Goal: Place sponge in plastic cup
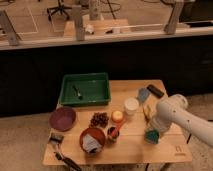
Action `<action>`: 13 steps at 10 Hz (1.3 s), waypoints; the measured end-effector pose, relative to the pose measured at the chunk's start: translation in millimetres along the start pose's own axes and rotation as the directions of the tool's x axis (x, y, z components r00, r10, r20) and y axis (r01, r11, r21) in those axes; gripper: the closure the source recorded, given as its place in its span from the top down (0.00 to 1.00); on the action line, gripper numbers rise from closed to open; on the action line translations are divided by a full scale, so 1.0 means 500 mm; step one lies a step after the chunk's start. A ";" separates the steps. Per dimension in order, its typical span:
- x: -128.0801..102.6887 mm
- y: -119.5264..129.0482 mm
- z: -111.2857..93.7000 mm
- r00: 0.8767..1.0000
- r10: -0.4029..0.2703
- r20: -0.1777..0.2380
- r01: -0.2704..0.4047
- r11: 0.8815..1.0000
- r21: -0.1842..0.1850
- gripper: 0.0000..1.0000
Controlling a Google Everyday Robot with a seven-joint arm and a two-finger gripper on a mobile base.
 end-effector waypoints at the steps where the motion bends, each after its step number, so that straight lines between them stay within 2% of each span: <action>1: 0.016 0.003 -0.054 1.000 0.013 -0.016 -0.012 1.000 0.028 0.38; 3: 0.050 -0.005 -0.142 0.998 0.023 -0.053 -0.019 0.997 0.069 0.38; 5: 0.108 -0.040 -0.245 0.994 0.025 -0.105 -0.014 0.994 0.110 0.38; 7: 0.183 -0.107 -0.341 0.989 0.006 -0.144 0.016 0.988 0.151 0.38; 9: 0.245 -0.206 -0.410 0.984 -0.035 -0.173 0.066 0.981 0.182 0.38; 11: 0.249 -0.314 -0.449 0.977 -0.090 -0.194 0.129 0.972 0.198 0.38; 13: 0.217 -0.401 -0.474 0.968 -0.138 -0.208 0.182 0.961 0.209 0.38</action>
